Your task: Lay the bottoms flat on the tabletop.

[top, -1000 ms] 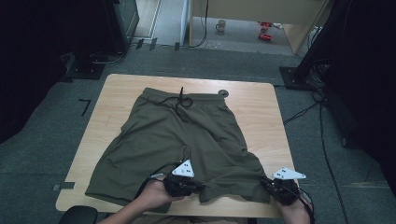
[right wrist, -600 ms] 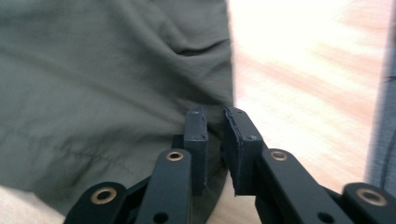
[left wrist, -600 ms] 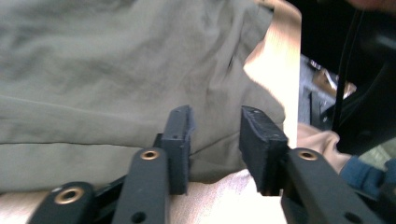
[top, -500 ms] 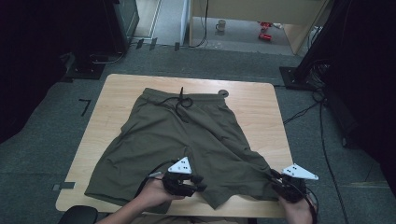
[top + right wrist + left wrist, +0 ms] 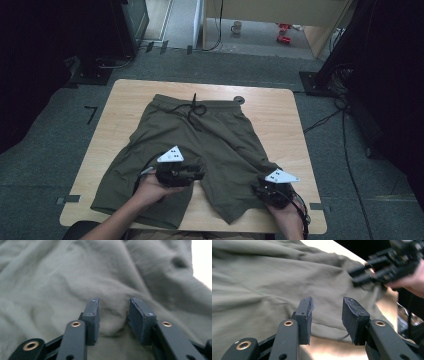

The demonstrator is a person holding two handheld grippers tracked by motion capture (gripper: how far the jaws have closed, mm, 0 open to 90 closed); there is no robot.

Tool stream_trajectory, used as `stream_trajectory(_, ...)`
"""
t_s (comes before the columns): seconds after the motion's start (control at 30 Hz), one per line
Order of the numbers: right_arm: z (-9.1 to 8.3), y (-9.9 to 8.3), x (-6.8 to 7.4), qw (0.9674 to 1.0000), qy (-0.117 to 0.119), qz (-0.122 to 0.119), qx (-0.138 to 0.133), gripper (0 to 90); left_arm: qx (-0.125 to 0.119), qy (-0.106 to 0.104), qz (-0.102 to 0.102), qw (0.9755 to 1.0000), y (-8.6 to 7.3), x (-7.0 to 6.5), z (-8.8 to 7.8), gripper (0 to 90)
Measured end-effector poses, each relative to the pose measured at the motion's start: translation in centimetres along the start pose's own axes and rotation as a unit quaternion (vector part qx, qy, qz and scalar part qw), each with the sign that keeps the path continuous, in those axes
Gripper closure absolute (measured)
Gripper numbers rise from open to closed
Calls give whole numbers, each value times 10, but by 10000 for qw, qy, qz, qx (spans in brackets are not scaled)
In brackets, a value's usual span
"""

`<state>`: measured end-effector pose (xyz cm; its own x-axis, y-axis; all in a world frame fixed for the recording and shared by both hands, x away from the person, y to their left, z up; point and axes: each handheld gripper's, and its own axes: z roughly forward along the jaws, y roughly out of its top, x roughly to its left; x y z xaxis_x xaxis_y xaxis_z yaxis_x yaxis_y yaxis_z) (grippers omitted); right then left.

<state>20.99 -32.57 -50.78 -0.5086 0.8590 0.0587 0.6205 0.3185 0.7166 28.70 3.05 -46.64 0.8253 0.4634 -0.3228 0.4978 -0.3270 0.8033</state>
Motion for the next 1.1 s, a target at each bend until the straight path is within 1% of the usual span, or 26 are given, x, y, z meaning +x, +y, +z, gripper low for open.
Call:
stream_trajectory(0.07, 0, -5, 4, 9998, 11, -52, 192, 573, -86, 150, -62, 9998, 2, 9, -9, 573)
stream_trajectory(0.13, -4, -12, 10, 9999, 37, -2, 116, 567, -145, 305, -131, 9993, 4, 17, -17, 529)
stream_trajectory(0.17, -6, -13, 12, 9999, 60, 16, 158, 568, -180, 370, -222, 9989, 5, 22, -23, 509)
stream_trajectory(0.23, -11, -17, 20, 9995, 82, -137, 259, 567, -223, 462, -343, 9981, 6, 32, -33, 475)
stream_trajectory(0.3, -14, -19, 25, 9989, 229, -226, 326, 563, -264, 542, -405, 9974, 6, 39, -42, 452)
stream_trajectory(0.33, -16, -18, 26, 9981, 408, -197, 422, 579, -267, 617, -411, 9969, 6, 44, -47, 443)
stream_trajectory(0.37, -17, -15, 24, 9969, 593, -66, 508, 580, -287, 706, -429, 9962, 6, 49, -54, 436)
stream_trajectory(0.4, -20, -9, 22, 9976, 602, 15, 353, 581, -303, 756, -456, 9956, 6, 53, -59, 433)
stream_trajectory(0.47, -22, 7, 17, 9988, 470, -104, -81, 609, -366, 872, -501, 9943, 7, 62, -69, 424)
stream_trajectory(0.5, -22, 17, 14, 9987, 395, -147, -298, 641, -387, 932, -503, 9936, 8, 66, -73, 421)
stream_trajectory(0.53, -20, 25, 11, 9981, 320, -197, -482, 670, -448, 1069, -480, 9921, 9, 73, -78, 420)
stream_trajectory(0.57, -15, 39, 5, 9966, 212, -243, -763, 707, -467, 1196, -422, 9908, 11, 80, -81, 420)
stream_trajectory(0.6, -9, 50, 0, 9954, 152, -196, -928, 731, -439, 1356, -354, 9892, 12, 87, -83, 429)
stream_trajectory(0.63, -2, 61, -6, 9943, 132, -96, -1050, 741, -401, 1491, -325, 9875, 13, 94, -84, 466)
stream_trajectory(0.67, 6, 72, -13, 9933, 118, -8, -1151, 752, -376, 1593, -342, 9859, 14, 102, -86, 497)
stream_trajectory(0.7, 15, 81, -19, 9927, 51, 44, -1201, 761, -376, 1673, -412, 9843, 14, 111, -86, 515)
stream_trajectory(0.73, 24, 90, -24, 9926, -13, 52, -1210, 769, -377, 1709, -480, 9834, 14, 118, -86, 540)
stream_trajectory(0.77, 31, 96, -29, 9924, -15, 75, -1226, 769, -332, 1800, -519, 9817, 15, 128, -85, 554)
stream_trajectory(0.8, 44, 105, -37, 9923, -48, 122, -1234, 769, -281, 1919, -487, 9798, 15, 136, -84, 576)
stream_trajectory(0.83, 53, 112, -43, 9924, -125, 154, -1211, 770, -234, 1988, -454, 9787, 16, 144, -82, 597)
stream_trajectory(0.87, 63, 118, -49, 9928, -178, 164, -1169, 772, -189, 2055, -473, 9773, 18, 151, -80, 611)
stream_trajectory(0.93, 82, 129, -62, 9935, -235, 229, -1087, 772, -188, 2157, -494, 9750, 22, 164, -75, 630)
stream_trajectory(0.97, 92, 134, -68, 9944, -233, 319, -983, 772, -145, 2211, -495, 9739, 23, 170, -72, 630)
stream_trajectory(1.0, 103, 137, -74, 9948, -217, 431, -894, 772, -110, 2242, -475, 9733, 24, 176, -68, 629)
stream_trajectory(1.07, 123, 141, -84, 9957, -248, 614, -649, 772, 35, 2328, -459, 9714, 24, 187, -59, 624)
stream_trajectory(1.1, 132, 142, -87, 9960, -263, 663, -536, 772, 95, 2327, -473, 9714, 23, 190, -55, 624)
